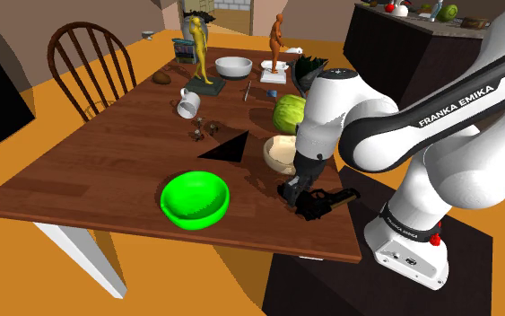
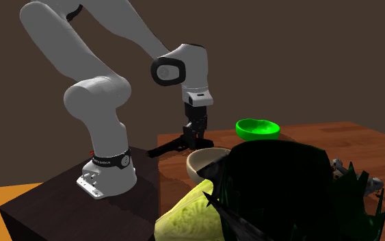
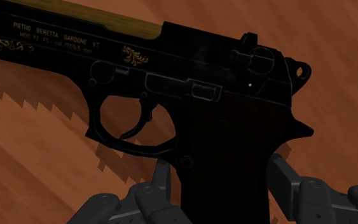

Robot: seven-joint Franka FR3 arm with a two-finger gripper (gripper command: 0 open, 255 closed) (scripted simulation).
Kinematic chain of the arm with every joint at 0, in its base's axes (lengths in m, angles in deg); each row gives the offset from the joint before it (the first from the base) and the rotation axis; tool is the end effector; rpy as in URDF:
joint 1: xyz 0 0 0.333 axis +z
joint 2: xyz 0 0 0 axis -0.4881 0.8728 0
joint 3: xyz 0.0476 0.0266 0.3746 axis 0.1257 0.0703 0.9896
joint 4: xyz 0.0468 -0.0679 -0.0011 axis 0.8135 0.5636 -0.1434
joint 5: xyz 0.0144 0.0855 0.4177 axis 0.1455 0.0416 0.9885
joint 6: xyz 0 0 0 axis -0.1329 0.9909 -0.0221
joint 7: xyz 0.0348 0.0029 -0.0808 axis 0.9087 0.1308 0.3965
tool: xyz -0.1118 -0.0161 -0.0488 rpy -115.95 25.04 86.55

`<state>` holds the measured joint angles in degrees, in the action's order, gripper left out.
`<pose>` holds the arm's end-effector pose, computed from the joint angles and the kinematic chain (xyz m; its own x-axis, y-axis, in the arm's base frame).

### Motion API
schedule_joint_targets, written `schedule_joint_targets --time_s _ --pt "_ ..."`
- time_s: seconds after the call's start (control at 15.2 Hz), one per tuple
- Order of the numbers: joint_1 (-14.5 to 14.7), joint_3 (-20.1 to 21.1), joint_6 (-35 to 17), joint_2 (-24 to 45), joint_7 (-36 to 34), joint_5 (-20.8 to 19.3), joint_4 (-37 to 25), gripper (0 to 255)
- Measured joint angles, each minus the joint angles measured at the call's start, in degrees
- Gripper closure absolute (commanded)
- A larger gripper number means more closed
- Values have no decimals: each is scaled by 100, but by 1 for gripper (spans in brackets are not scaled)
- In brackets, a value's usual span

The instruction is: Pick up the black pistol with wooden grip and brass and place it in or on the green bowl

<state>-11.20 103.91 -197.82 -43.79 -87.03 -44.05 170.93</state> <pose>0.2360 0.1584 0.3098 0.9980 -0.0592 0.0215 -0.0583 -0.9975 -0.0390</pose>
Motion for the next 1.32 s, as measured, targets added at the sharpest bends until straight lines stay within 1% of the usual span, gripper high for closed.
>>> schedule_joint_targets --time_s 0.26,0.33,0.86,1.32 --pt "0 0 -1 0 0 0 0 255" --pt "-5 -12 65 -53 0 -13 -12 255" --pt "-45 -151 1012 -719 -50 -181 -304 255" --pt "-96 -275 1757 -1118 -85 -328 -654 255"
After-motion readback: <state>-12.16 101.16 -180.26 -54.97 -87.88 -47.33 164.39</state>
